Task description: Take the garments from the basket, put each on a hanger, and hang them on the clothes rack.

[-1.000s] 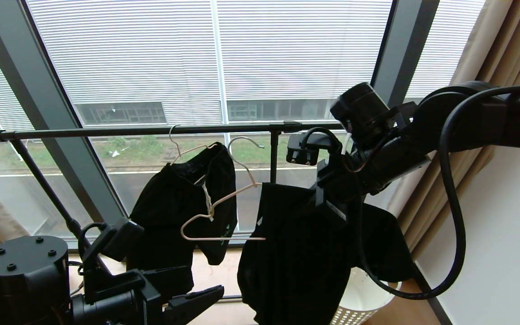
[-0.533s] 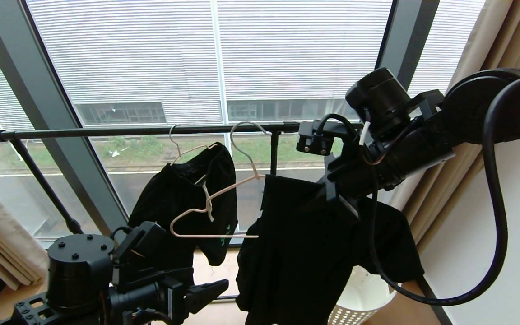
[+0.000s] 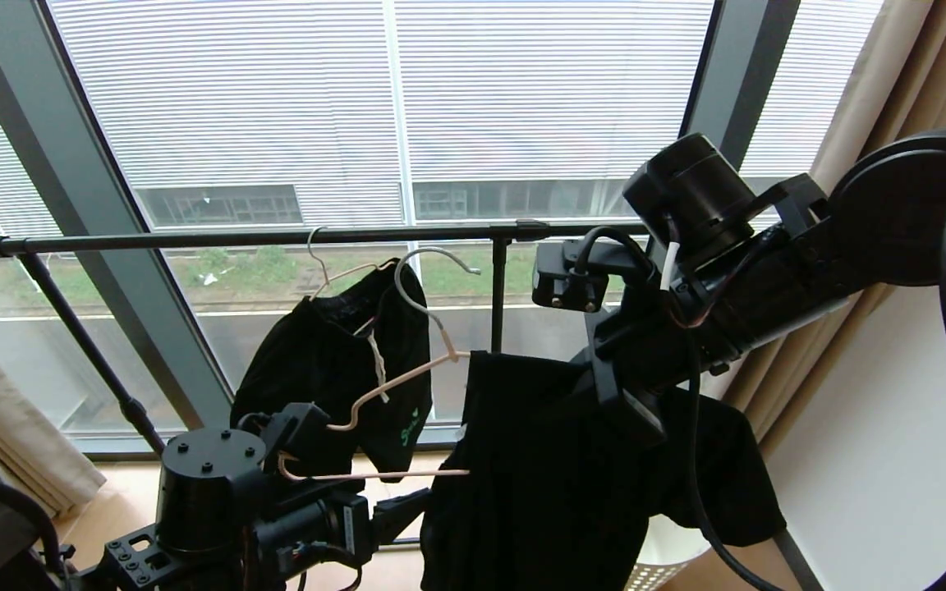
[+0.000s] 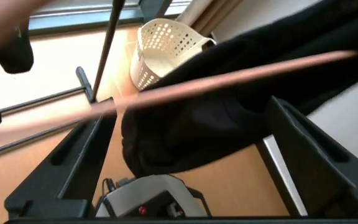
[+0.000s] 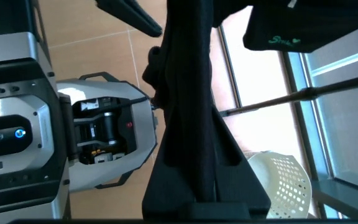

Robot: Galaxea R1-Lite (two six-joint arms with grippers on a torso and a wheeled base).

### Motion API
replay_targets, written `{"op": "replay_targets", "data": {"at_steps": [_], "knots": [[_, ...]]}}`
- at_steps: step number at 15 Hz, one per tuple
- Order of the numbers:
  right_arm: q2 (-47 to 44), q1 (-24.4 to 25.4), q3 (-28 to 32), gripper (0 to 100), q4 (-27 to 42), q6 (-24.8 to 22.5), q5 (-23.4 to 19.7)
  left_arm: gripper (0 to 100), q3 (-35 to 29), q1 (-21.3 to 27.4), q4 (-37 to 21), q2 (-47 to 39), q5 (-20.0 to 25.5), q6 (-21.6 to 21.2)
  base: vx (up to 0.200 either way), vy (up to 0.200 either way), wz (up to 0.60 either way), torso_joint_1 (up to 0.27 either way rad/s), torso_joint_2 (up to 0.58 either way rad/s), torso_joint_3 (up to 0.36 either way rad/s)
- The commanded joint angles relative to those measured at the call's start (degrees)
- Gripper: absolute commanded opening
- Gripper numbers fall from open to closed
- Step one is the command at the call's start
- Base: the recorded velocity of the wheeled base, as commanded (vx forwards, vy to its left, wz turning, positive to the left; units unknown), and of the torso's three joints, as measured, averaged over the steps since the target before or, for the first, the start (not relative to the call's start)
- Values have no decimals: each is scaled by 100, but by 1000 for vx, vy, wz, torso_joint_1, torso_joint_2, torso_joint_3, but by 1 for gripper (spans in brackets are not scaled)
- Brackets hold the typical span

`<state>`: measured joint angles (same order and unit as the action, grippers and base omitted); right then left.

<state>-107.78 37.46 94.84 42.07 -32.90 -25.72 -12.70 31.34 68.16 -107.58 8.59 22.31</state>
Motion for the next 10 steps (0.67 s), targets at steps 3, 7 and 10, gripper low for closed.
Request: {"op": "replay_targets", "data": {"at_steps": [3,7,10], "knots": [[143,262,-54,0,-6,91,-3,100,5,170,13,-52,-200,2,0,0,0,0,0,0],[152,446,-54,0,-15,179,-3,100,136,346,347,-61,-306,2,0,0,0,0,0,0],[143,499,-54,0,-15,179,-12,100,198,425,453,-61,-315,-7,0,0,0,0,0,0]]}}
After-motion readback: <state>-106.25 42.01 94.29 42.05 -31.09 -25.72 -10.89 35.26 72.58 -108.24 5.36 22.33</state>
